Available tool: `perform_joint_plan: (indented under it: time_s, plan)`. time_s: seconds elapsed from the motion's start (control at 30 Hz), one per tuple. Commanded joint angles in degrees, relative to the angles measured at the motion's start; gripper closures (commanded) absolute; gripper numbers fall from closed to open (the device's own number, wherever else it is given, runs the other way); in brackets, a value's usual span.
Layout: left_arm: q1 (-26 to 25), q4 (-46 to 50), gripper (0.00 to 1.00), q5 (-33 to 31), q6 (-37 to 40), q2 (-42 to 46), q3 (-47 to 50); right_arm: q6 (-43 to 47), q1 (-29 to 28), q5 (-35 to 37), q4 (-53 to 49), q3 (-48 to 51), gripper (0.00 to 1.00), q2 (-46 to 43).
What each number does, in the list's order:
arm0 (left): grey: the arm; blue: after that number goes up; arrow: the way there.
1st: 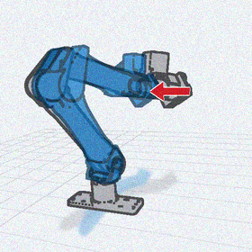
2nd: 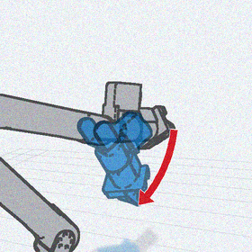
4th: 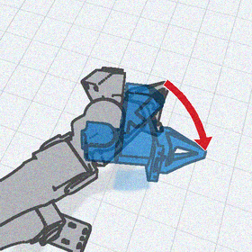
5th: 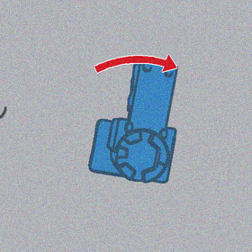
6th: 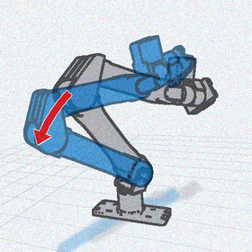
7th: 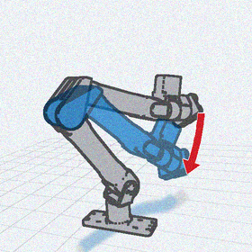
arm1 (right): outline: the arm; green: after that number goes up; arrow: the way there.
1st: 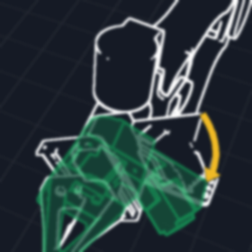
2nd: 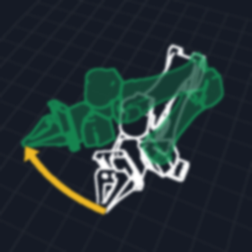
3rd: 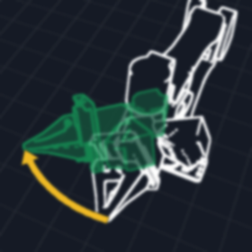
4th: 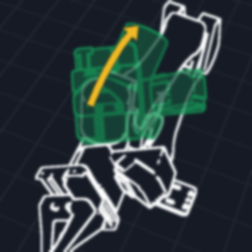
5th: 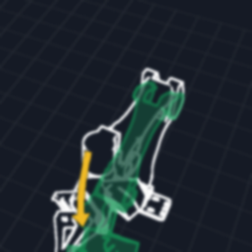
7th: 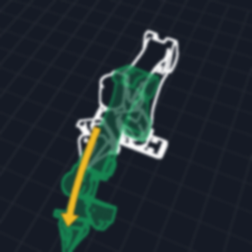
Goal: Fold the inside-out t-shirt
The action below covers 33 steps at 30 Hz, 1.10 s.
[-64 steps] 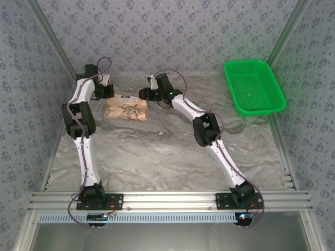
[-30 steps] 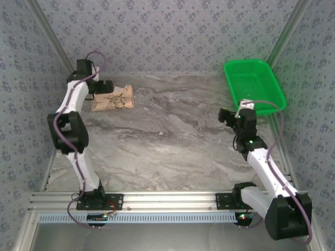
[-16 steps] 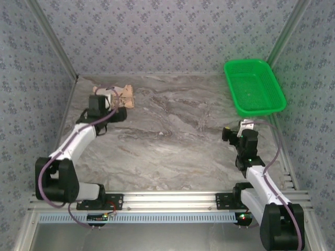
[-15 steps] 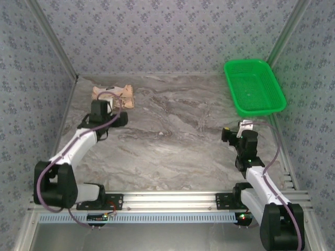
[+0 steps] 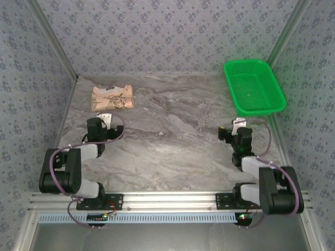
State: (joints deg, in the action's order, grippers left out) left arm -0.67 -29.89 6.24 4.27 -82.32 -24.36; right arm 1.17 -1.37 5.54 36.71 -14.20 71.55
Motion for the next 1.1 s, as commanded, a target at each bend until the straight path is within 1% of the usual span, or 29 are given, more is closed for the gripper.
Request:
perform_joint_plan:
  time_s: [0.0, 0.03, 0.07, 0.1, 0.13, 0.17, 0.2, 0.23, 0.27, 0.3, 0.33, 0.37, 0.4, 0.43, 0.47, 0.57, 1.07]
  plan:
    - [2.62, -13.49, 0.0, 4.05, -1.71, -2.09, 0.63, 2.83, 0.33, -1.76, 5.44, -5.12, 0.0, 5.28]
    - [3.5, -20.76, 0.0, 4.06, -3.27, -5.53, 2.19, 2.89, 0.44, -1.03, 8.71, -4.89, 0.0, 8.33]
    - [3.94, -26.0, 0.0, 4.94, -3.83, -7.61, 3.62, 2.11, 0.78, -0.17, 11.88, -4.71, 0.0, 11.6]
    - [3.87, -17.8, 0.0, 5.02, -2.79, -5.33, 1.67, 1.47, 1.33, -0.23, 16.97, -4.61, 0.0, 16.31]
    - [3.74, -18.3, 0.0, 4.94, -2.78, -5.15, 1.89, 2.03, 1.13, -0.69, 18.34, -5.21, 0.0, 17.23]
    - [3.71, -23.56, 0.0, 5.31, -3.14, -6.68, 3.24, 2.0, 1.02, -0.14, 9.6, -6.97, 0.0, 14.6]
    - [3.63, -20.17, 0.0, 5.51, -2.59, -5.91, 2.47, 1.75, 1.74, -2.34, 12.26, -7.11, 0.0, 15.87]
    - [3.49, -17.66, 0.0, 5.41, -2.22, -5.04, 1.95, 0.18, 2.36, -0.54, 13.13, -6.65, 0.0, 16.13]
    - [3.65, -20.96, 0.0, 5.41, -2.73, -5.98, 2.64, -1.23, 3.2, 0.03, 9.86, -7.12, 0.0, 14.88]
    - [3.65, -20.58, 0.0, 5.55, -2.74, -5.76, 2.3, -0.76, 3.64, -1.85, 12.89, -6.47, 0.0, 15.55]
    - [3.6, -18.09, 0.0, 5.41, -2.36, -5.21, 1.87, 0.87, 3.17, -3.9, 11.51, -6.95, 0.0, 15.34]
    - [3.64, -19.64, 0.0, 5.16, -2.81, -5.67, 2.3, 1.89, 2.5, -4.37, 9.24, -8.04, 0.0, 15.5]
    - [3.64, -19.31, 0.0, 3.84, -3.34, -5.7, 1.84, 1.19, 2.58, -3.48, 9.36, -8.33, 0.0, 15.69]
    - [3.26, -17.5, 0.0, 1.49, -3.84, -5.43, 1.35, 0.61, 3.26, -4.43, 8.06, -8.75, 0.0, 15.45]
    - [3.17, -17.99, 0.0, -0.16, -4.28, -5.78, 1.25, 0.57, 3.35, -4.46, 9.07, -8.54, 0.0, 15.54]
    - [3.17, -16.66, 0.0, -2.55, -5.29, -5.72, 0.56, 0.75, 3.13, -4.06, 8.76, -8.55, 0.0, 15.35]
    - [3.21, -16.61, 0.0, -2.64, -5.26, -5.7, 0.6, 0.81, 3.02, -3.99, 8.64, -8.57, 0.0, 15.38]
